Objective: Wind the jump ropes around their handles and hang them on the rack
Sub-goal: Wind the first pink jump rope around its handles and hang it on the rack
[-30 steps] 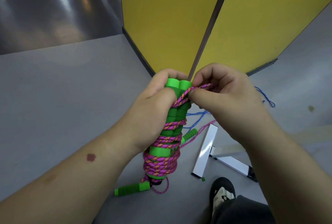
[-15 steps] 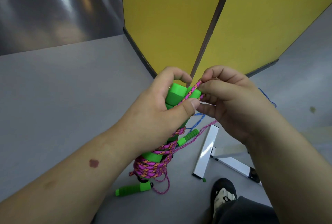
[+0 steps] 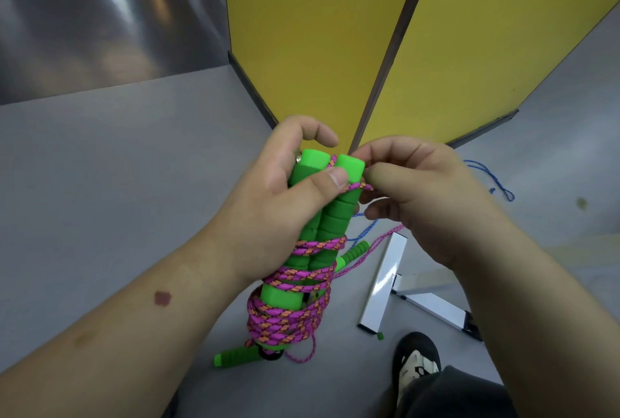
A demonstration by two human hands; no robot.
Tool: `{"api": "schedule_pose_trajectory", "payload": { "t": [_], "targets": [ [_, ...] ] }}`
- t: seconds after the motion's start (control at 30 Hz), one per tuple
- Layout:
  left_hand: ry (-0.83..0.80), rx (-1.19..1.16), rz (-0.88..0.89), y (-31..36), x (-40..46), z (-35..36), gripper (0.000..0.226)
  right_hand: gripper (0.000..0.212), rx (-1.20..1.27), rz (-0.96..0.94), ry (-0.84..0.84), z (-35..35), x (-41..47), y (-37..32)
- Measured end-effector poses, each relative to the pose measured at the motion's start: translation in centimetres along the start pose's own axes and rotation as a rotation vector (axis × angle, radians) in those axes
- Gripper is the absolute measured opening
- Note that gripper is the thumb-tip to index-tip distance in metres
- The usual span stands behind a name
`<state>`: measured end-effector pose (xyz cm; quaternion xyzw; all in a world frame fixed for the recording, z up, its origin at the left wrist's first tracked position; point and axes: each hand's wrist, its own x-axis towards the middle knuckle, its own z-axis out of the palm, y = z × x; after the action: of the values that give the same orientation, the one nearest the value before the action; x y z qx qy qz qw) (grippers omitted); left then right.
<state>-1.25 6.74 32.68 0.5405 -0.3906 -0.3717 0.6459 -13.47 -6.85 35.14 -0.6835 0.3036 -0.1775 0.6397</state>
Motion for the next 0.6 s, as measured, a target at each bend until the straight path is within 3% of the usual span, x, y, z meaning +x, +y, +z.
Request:
{"api": "schedule_pose_trajectory", "payload": {
  "t": [0.17, 0.3, 0.53, 0.6],
  "targets": [
    [0.150, -0.023, 0.085, -0.3, 0.1, 0.5, 0.023, 0.028, -0.012, 0.028, -0.123, 0.2, -0.3, -0.5],
    [0.244, 0.190, 0.149, -0.5, 0.4, 0.6, 0.031, 0.032, 0.047, 0.048, -0.171, -0.2, -0.7, -0.9],
    [0.220, -0.042, 0.007, -0.2, 0.7, 0.8, 0.008, 0.031, 0.220, 0.056, -0.121, -0.1, -0.6, -1.2],
    [0.204, -0.061, -0.068, -0.3, 0.8, 0.8, 0.019, 0.032, 0.277, 0.049, -0.106, 0.0, -0.6, -1.3]
  ]
}}
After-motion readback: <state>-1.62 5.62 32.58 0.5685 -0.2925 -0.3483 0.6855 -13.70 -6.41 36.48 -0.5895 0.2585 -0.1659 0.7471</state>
